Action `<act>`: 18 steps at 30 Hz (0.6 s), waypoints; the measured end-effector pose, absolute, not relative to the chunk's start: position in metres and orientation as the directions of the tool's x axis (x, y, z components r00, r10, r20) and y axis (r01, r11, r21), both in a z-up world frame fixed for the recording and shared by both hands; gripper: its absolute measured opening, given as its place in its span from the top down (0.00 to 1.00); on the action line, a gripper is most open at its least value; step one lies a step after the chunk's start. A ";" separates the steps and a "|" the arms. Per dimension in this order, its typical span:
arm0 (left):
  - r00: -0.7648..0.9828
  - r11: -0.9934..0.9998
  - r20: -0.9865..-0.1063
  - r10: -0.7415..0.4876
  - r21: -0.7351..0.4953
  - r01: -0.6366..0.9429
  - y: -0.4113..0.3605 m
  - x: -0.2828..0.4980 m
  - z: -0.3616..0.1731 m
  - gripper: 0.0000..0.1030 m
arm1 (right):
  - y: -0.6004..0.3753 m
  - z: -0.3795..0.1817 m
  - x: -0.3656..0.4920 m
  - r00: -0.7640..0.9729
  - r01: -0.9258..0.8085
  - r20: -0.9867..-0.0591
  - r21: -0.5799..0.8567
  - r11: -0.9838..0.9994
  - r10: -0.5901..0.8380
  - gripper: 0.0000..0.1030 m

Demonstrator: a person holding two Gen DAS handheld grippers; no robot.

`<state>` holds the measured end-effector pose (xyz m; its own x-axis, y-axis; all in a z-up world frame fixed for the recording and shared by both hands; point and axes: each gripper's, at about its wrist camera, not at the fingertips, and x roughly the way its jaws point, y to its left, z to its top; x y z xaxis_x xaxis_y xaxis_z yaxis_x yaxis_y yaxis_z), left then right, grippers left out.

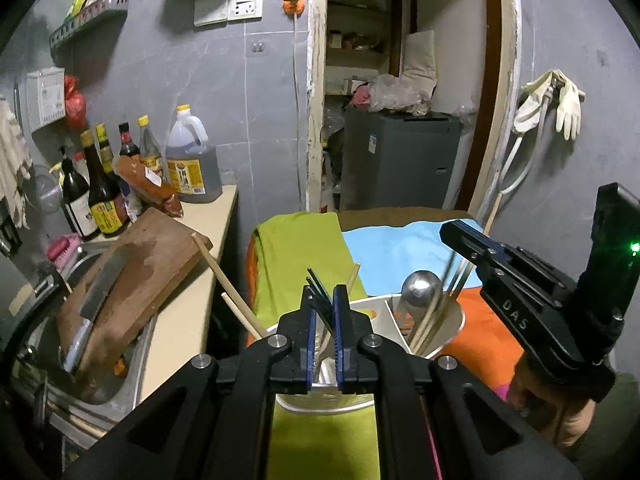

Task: Organize utensils
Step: 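Lower the fork into the caddy with the left tool while the right tool drops the chopstick in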

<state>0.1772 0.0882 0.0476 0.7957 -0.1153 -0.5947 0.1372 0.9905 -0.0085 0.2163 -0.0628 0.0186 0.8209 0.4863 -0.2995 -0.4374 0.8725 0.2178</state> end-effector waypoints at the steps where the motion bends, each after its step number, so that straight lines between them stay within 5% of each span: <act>1: 0.796 0.990 -0.595 -0.114 -0.005 0.138 0.088 0.177 0.047 0.94 | -0.064 0.018 0.215 0.821 -0.435 -0.304 0.216 0.874 0.484 0.96; 18: 0.793 0.991 -0.598 -0.112 -0.013 0.130 0.090 0.175 0.043 0.86 | -0.076 0.020 0.205 0.819 -0.421 -0.325 0.218 0.880 0.473 0.91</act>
